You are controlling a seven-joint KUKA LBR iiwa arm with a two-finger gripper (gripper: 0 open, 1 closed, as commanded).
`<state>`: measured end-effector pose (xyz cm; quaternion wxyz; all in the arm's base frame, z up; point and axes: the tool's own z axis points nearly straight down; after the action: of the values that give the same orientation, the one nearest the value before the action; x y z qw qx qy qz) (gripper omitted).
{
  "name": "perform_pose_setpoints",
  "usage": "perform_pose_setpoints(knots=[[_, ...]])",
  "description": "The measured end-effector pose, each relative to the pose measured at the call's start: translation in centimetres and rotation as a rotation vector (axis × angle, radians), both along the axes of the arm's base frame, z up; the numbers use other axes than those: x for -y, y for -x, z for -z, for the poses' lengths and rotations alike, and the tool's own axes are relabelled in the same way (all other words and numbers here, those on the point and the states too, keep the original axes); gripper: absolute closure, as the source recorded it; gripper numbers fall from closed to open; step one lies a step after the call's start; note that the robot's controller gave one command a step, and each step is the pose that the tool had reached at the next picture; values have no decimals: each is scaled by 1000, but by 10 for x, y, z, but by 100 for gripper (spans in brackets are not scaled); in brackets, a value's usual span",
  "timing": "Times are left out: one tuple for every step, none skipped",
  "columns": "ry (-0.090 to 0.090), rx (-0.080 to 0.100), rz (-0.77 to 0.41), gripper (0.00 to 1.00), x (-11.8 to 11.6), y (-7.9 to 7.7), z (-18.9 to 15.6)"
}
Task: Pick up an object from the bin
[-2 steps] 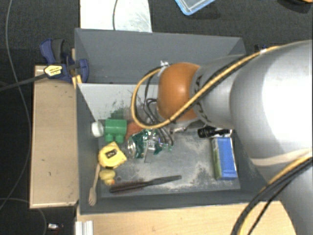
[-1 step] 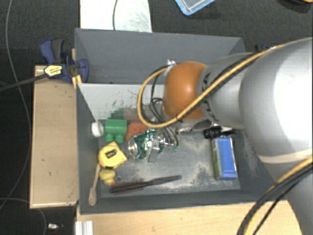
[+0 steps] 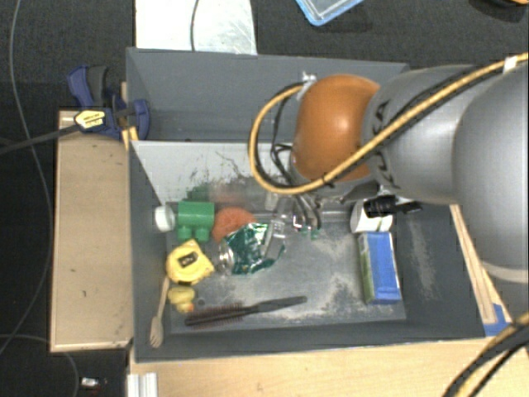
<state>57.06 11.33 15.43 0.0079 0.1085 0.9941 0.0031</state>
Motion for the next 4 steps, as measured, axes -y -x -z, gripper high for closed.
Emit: perform_pose_setpoints(knots=[[-1,10,5,0,2,-1,-7],[-5,8,129,0,5,1,38],[-6,4,122,0,4,3,82],[-10,8,176,0,16,0,79]])
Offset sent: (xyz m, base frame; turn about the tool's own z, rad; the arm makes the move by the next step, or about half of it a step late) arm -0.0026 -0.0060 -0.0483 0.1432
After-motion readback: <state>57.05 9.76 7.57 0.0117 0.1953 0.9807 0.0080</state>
